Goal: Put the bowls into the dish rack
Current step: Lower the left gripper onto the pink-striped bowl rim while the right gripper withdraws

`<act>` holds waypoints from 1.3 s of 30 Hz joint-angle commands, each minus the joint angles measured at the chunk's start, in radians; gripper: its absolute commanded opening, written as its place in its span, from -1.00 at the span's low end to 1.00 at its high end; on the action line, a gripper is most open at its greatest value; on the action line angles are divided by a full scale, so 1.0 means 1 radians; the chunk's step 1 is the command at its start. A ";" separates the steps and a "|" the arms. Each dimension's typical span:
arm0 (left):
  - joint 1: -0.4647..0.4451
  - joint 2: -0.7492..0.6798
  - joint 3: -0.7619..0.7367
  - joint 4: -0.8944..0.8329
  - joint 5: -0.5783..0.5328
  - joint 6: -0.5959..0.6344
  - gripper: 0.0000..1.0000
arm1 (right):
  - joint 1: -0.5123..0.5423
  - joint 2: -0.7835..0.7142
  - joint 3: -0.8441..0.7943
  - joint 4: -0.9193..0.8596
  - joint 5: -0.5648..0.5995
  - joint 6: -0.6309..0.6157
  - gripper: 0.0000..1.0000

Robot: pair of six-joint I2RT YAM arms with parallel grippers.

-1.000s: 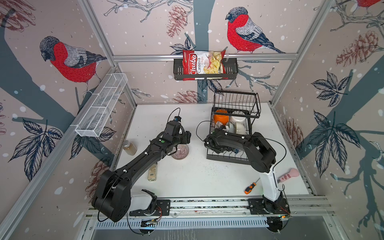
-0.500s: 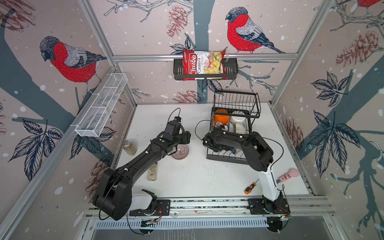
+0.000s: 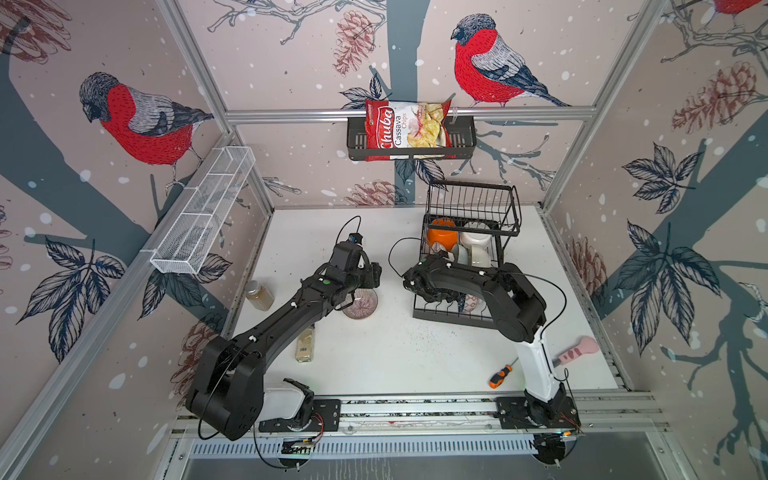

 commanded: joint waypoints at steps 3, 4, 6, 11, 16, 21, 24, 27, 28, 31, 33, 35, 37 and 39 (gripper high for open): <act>0.000 -0.001 0.011 -0.007 -0.001 -0.003 0.39 | -0.002 -0.036 0.008 0.090 -0.063 -0.003 -0.19; 0.000 -0.002 0.011 -0.007 -0.003 -0.003 0.39 | -0.002 -0.046 0.006 0.096 -0.065 -0.009 -0.17; 0.000 -0.002 0.011 -0.007 -0.005 -0.005 0.39 | -0.005 -0.067 0.001 0.115 -0.072 -0.023 -0.10; 0.000 -0.002 0.009 -0.011 -0.010 -0.007 0.39 | -0.013 -0.115 -0.019 0.167 -0.091 -0.060 0.11; 0.000 -0.002 0.008 -0.017 -0.024 -0.008 0.39 | -0.021 -0.149 -0.037 0.204 -0.104 -0.088 0.23; 0.002 0.000 0.010 -0.028 -0.036 -0.011 0.40 | -0.024 -0.193 -0.048 0.237 -0.120 -0.112 0.35; 0.002 -0.002 0.012 -0.040 -0.050 -0.015 0.40 | -0.025 -0.234 -0.052 0.270 -0.133 -0.139 0.43; 0.004 -0.005 0.012 -0.053 -0.063 -0.022 0.40 | -0.025 -0.283 -0.059 0.316 -0.159 -0.180 0.50; 0.006 -0.005 0.014 -0.061 -0.068 -0.025 0.40 | -0.025 -0.300 -0.062 0.330 -0.169 -0.194 0.52; 0.008 -0.007 0.017 -0.083 -0.087 -0.035 0.40 | -0.025 -0.344 -0.080 0.376 -0.201 -0.231 0.57; 0.010 -0.010 0.020 -0.103 -0.101 -0.039 0.41 | -0.025 -0.372 -0.096 0.412 -0.227 -0.257 0.58; 0.014 -0.014 0.021 -0.121 -0.115 -0.047 0.40 | -0.025 -0.406 -0.112 0.449 -0.256 -0.278 0.61; 0.015 -0.022 0.021 -0.139 -0.129 -0.055 0.41 | -0.025 -0.444 -0.134 0.501 -0.299 -0.304 0.61; 0.019 -0.030 0.021 -0.156 -0.145 -0.060 0.41 | -0.025 -0.479 -0.158 0.552 -0.347 -0.329 0.61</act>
